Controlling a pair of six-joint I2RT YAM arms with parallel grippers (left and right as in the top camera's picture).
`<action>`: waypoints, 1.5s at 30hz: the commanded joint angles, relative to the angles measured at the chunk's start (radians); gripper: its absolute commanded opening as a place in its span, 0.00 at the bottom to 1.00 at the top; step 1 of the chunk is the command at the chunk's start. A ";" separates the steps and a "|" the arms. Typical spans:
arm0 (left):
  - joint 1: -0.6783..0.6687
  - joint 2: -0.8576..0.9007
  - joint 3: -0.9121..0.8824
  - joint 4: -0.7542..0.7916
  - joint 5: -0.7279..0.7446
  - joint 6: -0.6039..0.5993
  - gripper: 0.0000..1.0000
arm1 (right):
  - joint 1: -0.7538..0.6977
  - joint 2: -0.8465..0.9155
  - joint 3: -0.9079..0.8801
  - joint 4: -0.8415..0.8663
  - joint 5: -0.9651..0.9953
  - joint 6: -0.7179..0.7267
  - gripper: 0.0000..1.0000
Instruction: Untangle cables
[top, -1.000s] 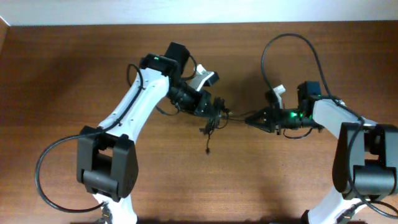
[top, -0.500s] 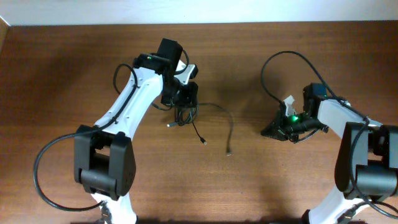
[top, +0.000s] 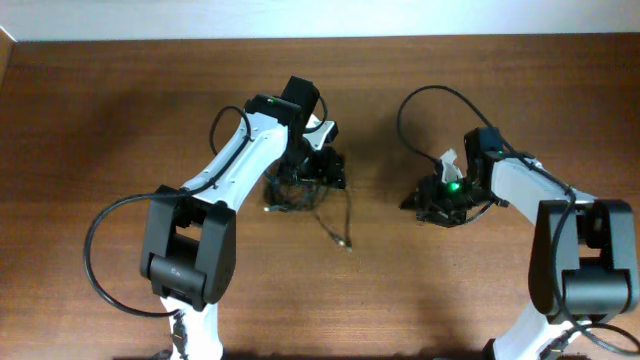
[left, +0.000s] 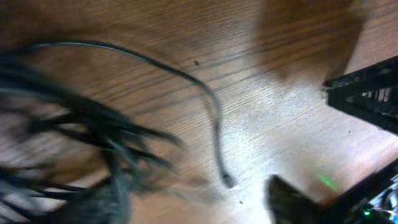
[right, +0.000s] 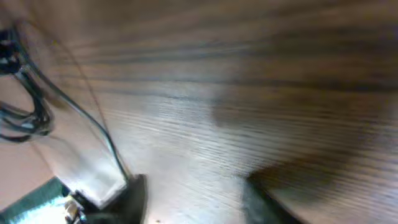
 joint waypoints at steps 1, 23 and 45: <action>0.001 0.005 -0.006 0.000 -0.010 0.002 0.96 | 0.002 0.014 -0.010 0.001 0.070 -0.006 0.78; -0.104 0.006 -0.007 0.018 -0.197 -0.029 0.25 | 0.002 0.014 -0.010 0.002 0.066 -0.006 0.92; -0.096 0.007 -0.078 0.127 -0.163 -0.107 0.03 | -0.004 -0.199 -0.008 -0.116 -0.024 -0.018 0.81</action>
